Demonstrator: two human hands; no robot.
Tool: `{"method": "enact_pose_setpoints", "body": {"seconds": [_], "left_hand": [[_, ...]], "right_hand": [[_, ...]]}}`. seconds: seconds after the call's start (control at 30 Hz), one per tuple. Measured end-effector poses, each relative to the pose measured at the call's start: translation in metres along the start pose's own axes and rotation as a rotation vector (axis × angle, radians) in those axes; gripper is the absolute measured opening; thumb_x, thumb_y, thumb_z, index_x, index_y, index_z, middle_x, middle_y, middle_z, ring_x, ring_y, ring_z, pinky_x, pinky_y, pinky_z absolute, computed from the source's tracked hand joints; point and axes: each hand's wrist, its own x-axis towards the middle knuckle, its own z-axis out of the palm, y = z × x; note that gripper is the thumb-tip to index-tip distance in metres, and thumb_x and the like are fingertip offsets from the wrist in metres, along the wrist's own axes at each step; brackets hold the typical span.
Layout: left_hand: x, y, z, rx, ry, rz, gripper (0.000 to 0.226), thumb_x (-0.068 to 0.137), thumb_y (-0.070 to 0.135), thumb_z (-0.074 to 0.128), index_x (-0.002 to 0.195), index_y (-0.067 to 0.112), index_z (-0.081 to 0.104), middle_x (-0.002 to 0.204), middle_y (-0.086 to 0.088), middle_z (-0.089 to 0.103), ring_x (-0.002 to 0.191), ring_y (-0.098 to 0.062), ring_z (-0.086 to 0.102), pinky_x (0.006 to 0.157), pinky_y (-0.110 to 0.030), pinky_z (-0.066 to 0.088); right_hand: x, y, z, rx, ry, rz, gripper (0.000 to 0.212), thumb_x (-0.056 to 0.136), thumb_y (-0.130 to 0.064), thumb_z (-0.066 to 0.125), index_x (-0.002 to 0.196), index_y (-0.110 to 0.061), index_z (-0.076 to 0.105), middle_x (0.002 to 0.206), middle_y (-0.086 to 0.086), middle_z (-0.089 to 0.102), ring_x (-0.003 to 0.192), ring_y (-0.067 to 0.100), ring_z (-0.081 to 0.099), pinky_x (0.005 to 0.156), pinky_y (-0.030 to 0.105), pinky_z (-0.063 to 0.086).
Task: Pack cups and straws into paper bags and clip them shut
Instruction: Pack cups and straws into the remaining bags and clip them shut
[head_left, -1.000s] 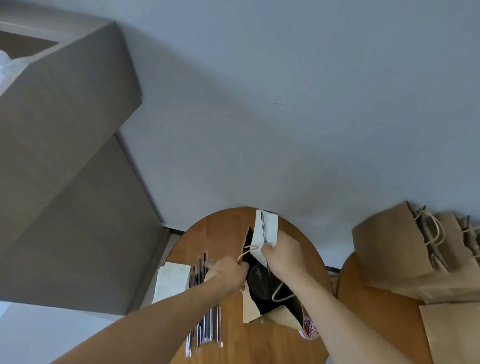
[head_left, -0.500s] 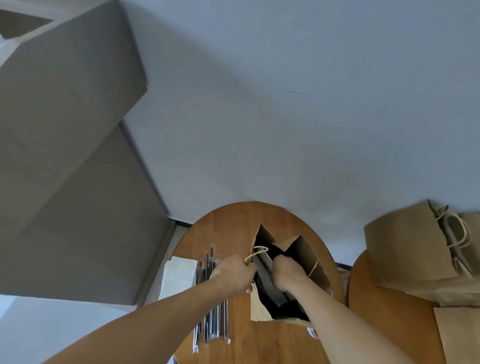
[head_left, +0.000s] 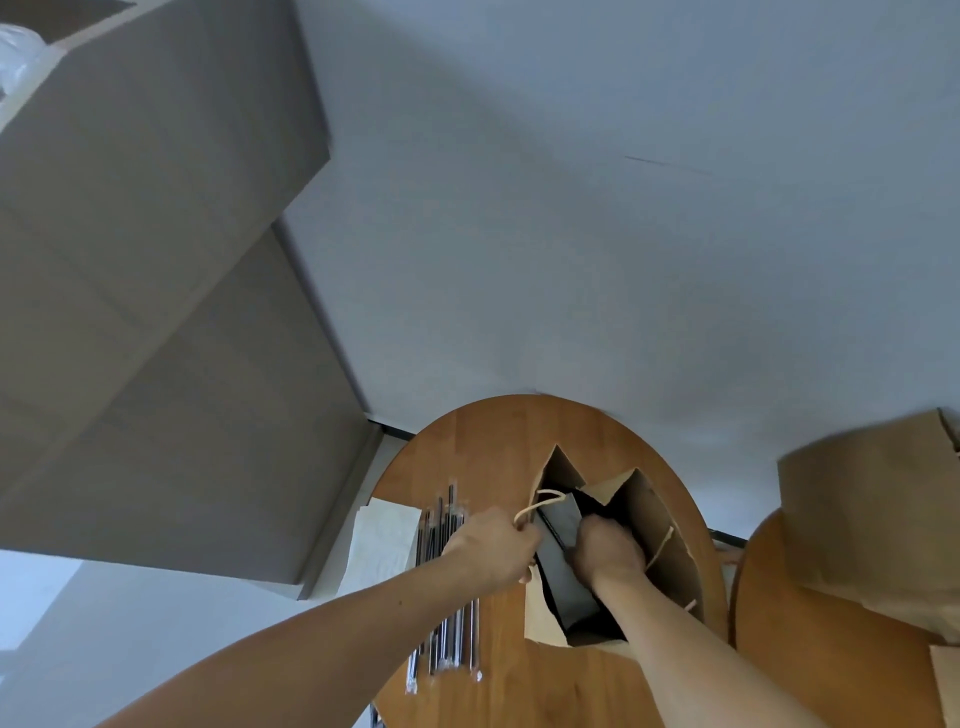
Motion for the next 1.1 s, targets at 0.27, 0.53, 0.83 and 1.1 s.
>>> {"method": "enact_pose_setpoints", "body": {"seconds": [0.27,0.53,0.83,1.1], "left_hand": [[0.003,0.008,0.000,-0.021,0.001,0.002,0.033,0.097,0.036,0.043,0.078,0.017,0.064,0.075,-0.001,0.073,0.064,-0.017,0.064,0.078,-0.039,0.059],[-0.002,0.020,0.010,0.067,0.075,0.070,0.034,0.094,0.042,0.050,0.123,0.023,0.050,0.094,0.000,0.064,0.083,-0.017,0.065,0.078,-0.037,0.058],[-0.019,0.009,0.031,-0.125,-0.128,0.103,0.069,0.088,0.041,0.067,0.147,0.024,0.035,0.130,0.000,0.055,0.110,-0.022,0.059,0.085,-0.032,0.056],[-0.024,0.027,0.047,-0.159,-0.240,0.138,0.079,0.071,0.037,0.077,0.141,0.030,0.042,0.124,0.002,0.061,0.101,-0.018,0.064,0.080,-0.030,0.056]], "right_hand": [[-0.022,0.001,-0.010,-0.003,0.050,-0.045,0.049,0.093,-0.038,0.060,0.131,-0.010,0.047,0.130,0.010,0.051,0.119,0.026,0.049,0.097,0.033,0.043],[-0.074,0.027,-0.087,0.138,0.457,-0.370,0.027,0.096,-0.043,0.051,0.106,-0.026,0.068,0.097,-0.008,0.066,0.091,0.015,0.064,0.062,0.021,0.042],[-0.057,0.087,-0.066,0.526,-0.015,-0.054,0.060,0.102,-0.054,0.032,0.145,-0.014,0.043,0.148,0.005,0.048,0.133,0.021,0.047,0.105,0.035,0.040],[-0.061,0.060,-0.054,0.958,-0.161,-0.113,0.035,0.101,-0.034,0.039,0.100,-0.014,0.069,0.094,0.009,0.072,0.082,0.029,0.071,0.076,0.046,0.060]]}}
